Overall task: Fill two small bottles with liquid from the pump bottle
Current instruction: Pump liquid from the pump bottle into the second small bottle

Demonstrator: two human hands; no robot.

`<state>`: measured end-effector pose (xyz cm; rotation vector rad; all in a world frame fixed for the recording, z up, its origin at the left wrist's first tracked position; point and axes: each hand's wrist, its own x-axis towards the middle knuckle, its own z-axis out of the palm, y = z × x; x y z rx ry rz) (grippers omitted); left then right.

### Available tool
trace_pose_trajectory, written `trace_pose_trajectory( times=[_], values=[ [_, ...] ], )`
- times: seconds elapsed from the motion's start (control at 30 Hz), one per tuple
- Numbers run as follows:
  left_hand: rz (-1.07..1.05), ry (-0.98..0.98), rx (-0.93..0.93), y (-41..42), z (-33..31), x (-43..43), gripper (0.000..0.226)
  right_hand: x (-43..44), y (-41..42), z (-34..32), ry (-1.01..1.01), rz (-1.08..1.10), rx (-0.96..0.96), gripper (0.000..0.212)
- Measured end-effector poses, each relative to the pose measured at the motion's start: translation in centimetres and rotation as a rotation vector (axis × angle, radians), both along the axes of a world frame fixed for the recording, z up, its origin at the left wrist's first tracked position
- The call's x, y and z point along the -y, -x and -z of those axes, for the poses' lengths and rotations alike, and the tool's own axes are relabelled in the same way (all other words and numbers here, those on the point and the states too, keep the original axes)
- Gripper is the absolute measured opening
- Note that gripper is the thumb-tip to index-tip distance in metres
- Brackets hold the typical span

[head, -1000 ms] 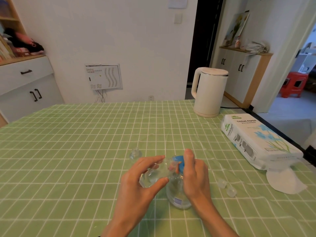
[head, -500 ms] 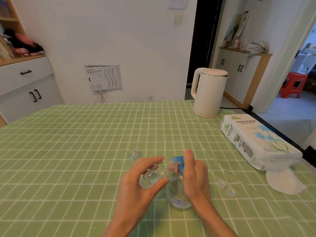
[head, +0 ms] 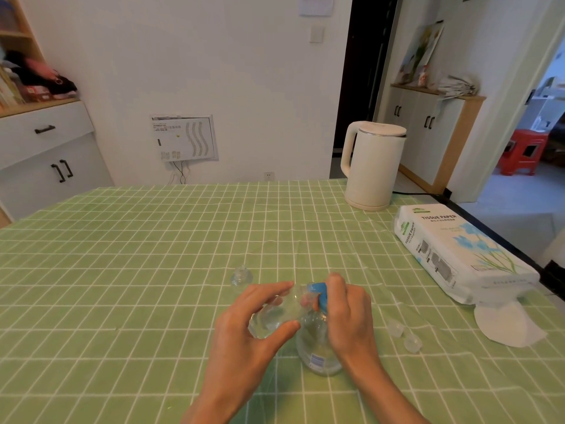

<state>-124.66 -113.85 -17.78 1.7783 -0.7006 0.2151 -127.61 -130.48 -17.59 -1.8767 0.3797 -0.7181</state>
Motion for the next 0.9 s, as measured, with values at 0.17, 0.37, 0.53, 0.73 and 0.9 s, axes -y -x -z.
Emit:
trace_pose_trajectory(
  times=[0.17, 0.37, 0.53, 0.73, 0.9],
  values=[
    [-0.002, 0.023, -0.004, 0.08, -0.26, 0.12, 0.05, 0.03, -0.1, 0.56, -0.059, -0.007, -0.046, 0.081],
    [0.005, 0.017, -0.006, 0.1, -0.4, 0.09, 0.053, 0.05, -0.22, 0.69, -0.062, -0.002, -0.059, 0.085],
    [-0.003, 0.008, -0.004, -0.02, -0.3, 0.09, 0.053, 0.12, -0.25, 0.53, -0.06, -0.015, -0.031, 0.078],
    [-0.008, -0.003, -0.001, -0.02, 0.05, 0.03, 0.054, 0.05, -0.07, 0.14, 0.005, 0.01, 0.016, 0.051],
    [-0.001, 0.017, 0.005, -0.07, -0.21, 0.11, 0.055, 0.33, -0.25, 0.93, -0.083, -0.017, -0.036, 0.084]
  ],
)
